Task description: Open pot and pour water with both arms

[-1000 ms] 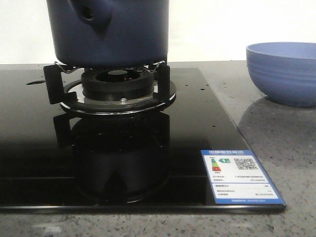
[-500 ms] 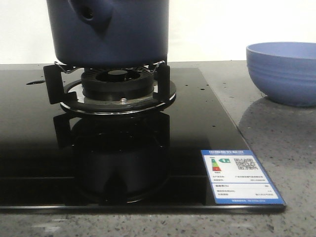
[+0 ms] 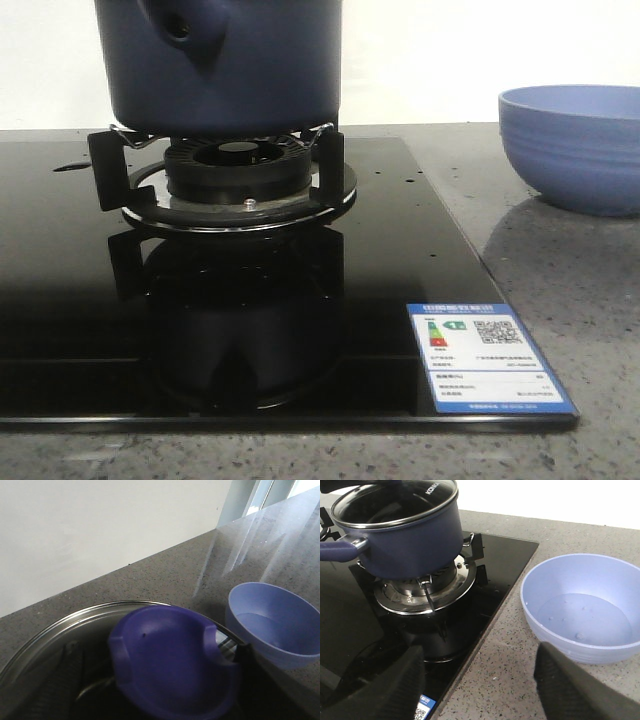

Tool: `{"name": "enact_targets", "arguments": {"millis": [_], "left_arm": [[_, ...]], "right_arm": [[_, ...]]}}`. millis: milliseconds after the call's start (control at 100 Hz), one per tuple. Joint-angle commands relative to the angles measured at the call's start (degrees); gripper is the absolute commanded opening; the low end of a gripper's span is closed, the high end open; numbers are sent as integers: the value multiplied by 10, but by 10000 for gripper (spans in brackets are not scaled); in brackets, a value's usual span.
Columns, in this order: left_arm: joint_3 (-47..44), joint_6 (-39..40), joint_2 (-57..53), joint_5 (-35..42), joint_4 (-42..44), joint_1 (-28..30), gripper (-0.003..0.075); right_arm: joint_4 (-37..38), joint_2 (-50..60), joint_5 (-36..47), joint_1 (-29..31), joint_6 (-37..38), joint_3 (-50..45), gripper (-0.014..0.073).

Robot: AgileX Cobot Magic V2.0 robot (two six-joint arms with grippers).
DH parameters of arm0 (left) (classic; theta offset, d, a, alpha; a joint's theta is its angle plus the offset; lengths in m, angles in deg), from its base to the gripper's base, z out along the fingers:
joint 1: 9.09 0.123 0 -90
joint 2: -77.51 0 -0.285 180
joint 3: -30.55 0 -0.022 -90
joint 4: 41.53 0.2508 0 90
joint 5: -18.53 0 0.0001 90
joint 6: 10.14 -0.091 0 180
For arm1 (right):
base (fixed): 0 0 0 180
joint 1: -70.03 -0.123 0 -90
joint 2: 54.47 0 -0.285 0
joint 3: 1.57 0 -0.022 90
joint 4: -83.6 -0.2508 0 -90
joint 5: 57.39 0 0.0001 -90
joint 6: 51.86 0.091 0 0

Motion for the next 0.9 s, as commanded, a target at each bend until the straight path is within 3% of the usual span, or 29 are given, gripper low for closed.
{"name": "enact_targets", "arguments": {"millis": [0,300,550,890], "left_arm": [[21,-9,-17,1,-38,-4,545],[21,-9,-17,1,-39,-4,538],[21,-9,-17,1,-40,-4,375],[32,-9,-18,-18,-50,-3,372]], "right_arm": [[-13,-9,34,0,-7,19,430],[-13,-9,33,0,-7,15,430],[-13,-9,33,0,-7,15,430],[-6,-9,25,0,-7,15,430]]}}
